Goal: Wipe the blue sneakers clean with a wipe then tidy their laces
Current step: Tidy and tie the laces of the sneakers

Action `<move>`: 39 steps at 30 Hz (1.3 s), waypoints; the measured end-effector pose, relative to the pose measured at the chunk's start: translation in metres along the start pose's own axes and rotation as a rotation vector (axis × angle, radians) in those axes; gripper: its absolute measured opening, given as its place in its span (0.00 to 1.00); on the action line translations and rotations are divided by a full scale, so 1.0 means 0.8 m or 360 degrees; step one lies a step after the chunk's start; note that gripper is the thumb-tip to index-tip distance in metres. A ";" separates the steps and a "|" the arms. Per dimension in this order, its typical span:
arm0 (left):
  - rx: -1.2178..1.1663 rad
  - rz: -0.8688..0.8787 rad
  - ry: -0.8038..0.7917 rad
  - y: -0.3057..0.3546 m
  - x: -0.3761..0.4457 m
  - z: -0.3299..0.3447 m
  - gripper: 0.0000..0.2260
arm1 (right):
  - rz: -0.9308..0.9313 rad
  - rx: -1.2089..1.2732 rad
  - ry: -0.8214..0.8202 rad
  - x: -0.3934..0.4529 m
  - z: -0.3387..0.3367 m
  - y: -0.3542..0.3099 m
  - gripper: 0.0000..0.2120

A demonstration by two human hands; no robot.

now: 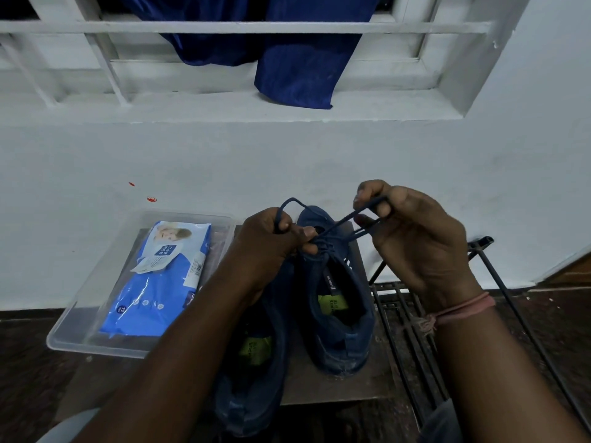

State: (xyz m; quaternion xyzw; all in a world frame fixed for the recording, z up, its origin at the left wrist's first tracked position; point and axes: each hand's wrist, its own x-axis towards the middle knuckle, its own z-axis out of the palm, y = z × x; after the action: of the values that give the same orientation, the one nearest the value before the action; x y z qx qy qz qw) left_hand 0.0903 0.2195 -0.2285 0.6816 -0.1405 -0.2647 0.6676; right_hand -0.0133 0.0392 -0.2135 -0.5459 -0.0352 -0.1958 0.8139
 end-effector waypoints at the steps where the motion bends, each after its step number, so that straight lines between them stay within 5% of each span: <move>1: -0.0035 -0.0006 0.0018 -0.001 0.000 -0.001 0.19 | 0.0002 0.0082 0.0026 0.000 -0.002 -0.002 0.13; 7: -0.0087 -0.0029 -0.0067 -0.001 0.000 -0.003 0.21 | 0.0090 0.0603 0.0273 0.004 -0.004 -0.009 0.18; 14: 0.0820 0.0000 0.0192 0.012 0.007 -0.042 0.20 | -0.0077 -0.0313 0.1436 0.012 -0.051 -0.008 0.15; 16: 0.1101 -0.0006 0.0167 0.013 0.010 -0.052 0.19 | -0.0064 -0.0357 0.1555 0.009 -0.060 -0.007 0.16; 21: 0.1446 0.0029 0.0314 0.004 0.012 -0.041 0.11 | 0.0225 -0.1049 0.1088 0.007 -0.046 0.015 0.19; 24: 0.1386 0.0069 0.0457 -0.002 0.012 -0.037 0.23 | 0.0389 -0.1323 0.0618 0.005 -0.029 0.022 0.17; 26: 0.1528 0.0272 0.0343 0.000 0.012 -0.034 0.29 | 0.0537 -0.1630 0.0305 0.001 -0.023 0.027 0.16; 28: 0.1516 0.0433 0.0030 0.003 0.011 -0.024 0.22 | 0.0642 -0.1816 0.0094 -0.002 -0.022 0.028 0.11; 33: 0.1682 0.0434 -0.0519 -0.012 0.011 -0.014 0.10 | 0.0689 -0.1687 -0.0079 -0.005 -0.029 0.019 0.04; 39: 0.1577 0.0570 -0.0208 -0.015 0.013 -0.014 0.07 | 0.0788 -0.1647 -0.0222 -0.006 -0.035 0.016 0.05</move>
State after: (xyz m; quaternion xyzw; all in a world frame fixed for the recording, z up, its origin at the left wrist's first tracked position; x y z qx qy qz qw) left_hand 0.1028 0.2237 -0.2422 0.8628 -0.4041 -0.0903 0.2901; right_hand -0.0175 0.0197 -0.2375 -0.8765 0.1406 0.0453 0.4581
